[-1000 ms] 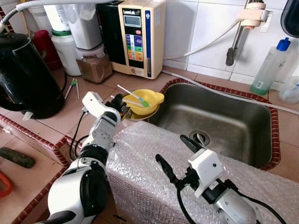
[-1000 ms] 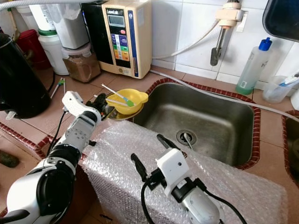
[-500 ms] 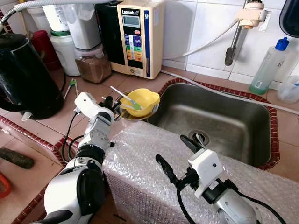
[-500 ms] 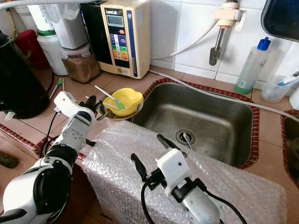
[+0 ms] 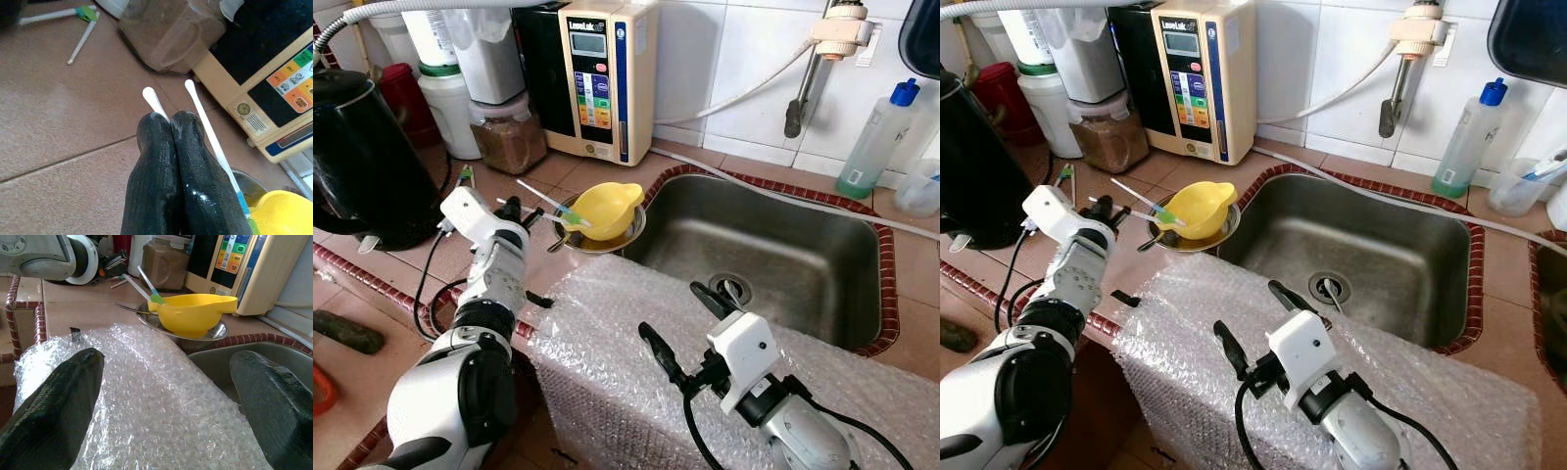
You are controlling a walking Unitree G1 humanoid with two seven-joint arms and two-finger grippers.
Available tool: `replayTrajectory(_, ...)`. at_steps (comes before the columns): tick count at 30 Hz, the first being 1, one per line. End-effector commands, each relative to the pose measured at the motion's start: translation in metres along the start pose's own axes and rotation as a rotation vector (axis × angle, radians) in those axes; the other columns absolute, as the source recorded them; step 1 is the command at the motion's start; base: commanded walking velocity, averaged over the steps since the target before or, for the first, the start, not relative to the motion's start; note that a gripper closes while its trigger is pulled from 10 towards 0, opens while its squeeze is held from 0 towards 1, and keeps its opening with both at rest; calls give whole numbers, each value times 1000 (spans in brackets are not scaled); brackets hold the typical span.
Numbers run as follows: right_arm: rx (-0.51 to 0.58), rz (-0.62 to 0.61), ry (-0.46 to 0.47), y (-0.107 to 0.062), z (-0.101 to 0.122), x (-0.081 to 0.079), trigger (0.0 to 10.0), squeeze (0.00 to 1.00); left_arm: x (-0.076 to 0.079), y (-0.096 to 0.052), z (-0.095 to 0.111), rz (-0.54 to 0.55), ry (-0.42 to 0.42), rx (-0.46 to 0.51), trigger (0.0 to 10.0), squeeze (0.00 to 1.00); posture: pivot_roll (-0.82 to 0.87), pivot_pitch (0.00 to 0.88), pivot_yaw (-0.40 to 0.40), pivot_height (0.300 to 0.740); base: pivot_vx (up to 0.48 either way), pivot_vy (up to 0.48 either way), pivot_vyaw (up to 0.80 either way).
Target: Kitchen organization
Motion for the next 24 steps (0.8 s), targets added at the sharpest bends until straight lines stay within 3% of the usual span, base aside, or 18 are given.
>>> replayTrajectory(1,0,6,-8,1,1,0,10000,161,0,1,7,1,0,17,0,0,-20,0,83,740,0,0,0)
replayTrajectory(5,0,8,-8,2,1,0,10000,161,13,2,13,-58,-63,36,0,0,-18,0,82,740,0,0,0)
replayTrajectory(6,2,10,-13,2,2,0,10000,161,34,2,17,-152,-137,37,0,0,-14,0,79,740,0,0,0)
replayTrajectory(10,10,3,-22,3,4,3,10000,161,57,0,21,-251,-203,34,0,0,-11,0,76,740,0,0,0)
replayTrajectory(19,22,-13,-37,6,7,7,10000,161,87,-8,38,-421,-214,85,0,0,-3,0,71,740,0,0,0)
replayTrajectory(23,23,-14,-40,6,7,8,10000,157,88,-9,43,-446,-183,105,0,0,0,0,70,740,0,0,0)
replayTrajectory(24,23,-14,-42,6,7,8,10000,161,89,-9,40,-452,-132,102,0,0,0,0,70,740,0,0,0)
Point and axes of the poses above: a point about 5 cm out from each wrist's last joint towards the gripper, its own y axis pointing out of the wrist towards the gripper, its own z axis along the axis of the wrist's last joint, x = y × z, the point moved 6 cm from there along y, pointing out of the wrist towards the gripper, and after that the axes turned 12 degrees about y, right-handed, at the moved point
